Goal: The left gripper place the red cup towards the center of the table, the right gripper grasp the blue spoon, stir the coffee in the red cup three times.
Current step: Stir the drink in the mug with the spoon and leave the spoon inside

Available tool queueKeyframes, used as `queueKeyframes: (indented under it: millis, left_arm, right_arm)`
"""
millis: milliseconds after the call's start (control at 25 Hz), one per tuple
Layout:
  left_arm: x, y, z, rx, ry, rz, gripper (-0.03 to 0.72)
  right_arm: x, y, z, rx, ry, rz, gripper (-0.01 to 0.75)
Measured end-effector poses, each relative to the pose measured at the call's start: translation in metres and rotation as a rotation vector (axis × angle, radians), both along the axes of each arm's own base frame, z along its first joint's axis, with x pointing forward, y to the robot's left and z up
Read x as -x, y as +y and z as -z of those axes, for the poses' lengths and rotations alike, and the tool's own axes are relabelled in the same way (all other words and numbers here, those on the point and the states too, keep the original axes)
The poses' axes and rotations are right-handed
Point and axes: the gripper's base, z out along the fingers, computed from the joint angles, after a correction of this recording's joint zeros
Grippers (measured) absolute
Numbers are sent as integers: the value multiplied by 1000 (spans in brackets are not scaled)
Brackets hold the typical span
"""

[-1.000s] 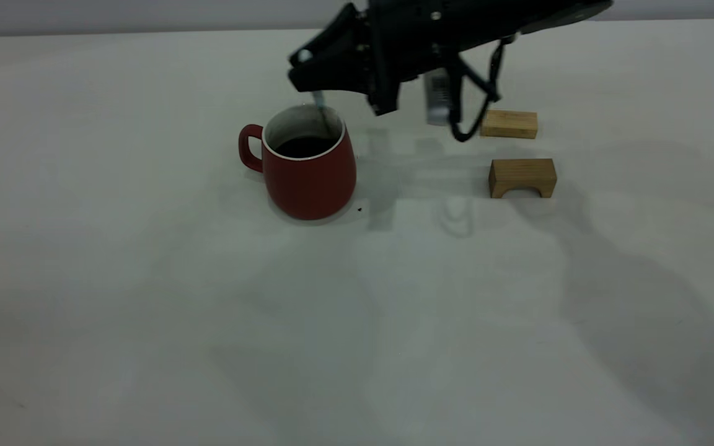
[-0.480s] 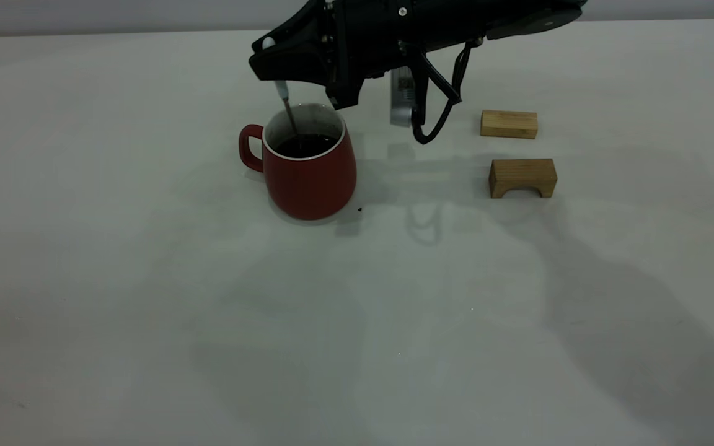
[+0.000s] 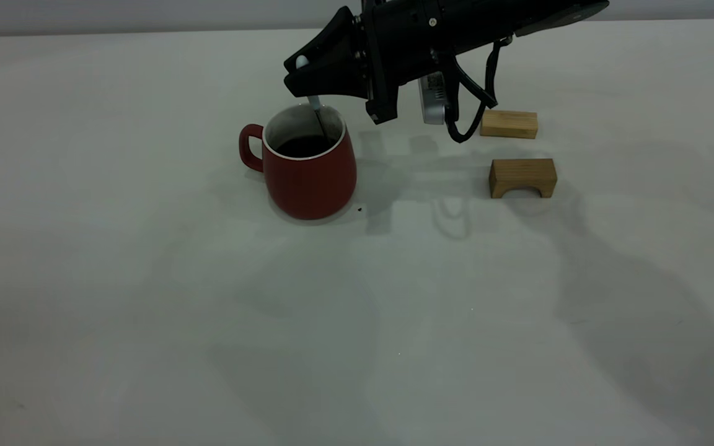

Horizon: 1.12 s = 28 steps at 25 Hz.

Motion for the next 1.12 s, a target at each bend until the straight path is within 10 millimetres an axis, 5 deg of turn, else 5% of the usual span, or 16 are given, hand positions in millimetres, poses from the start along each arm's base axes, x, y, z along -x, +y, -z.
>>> queueKeyframes:
  millis: [840, 960, 1120]
  left_arm:
    - [0, 0, 0, 1, 0, -1, 594]
    - [0, 0, 0, 1, 0, -1, 594]
    - [0, 0, 0, 2, 0, -1, 594]
  right_arm:
    - [2, -2, 1, 14, -47, -48, 154]
    - [2, -2, 1, 23, -96, -72, 240]
    - [2, -2, 1, 32, -145, -99, 465]
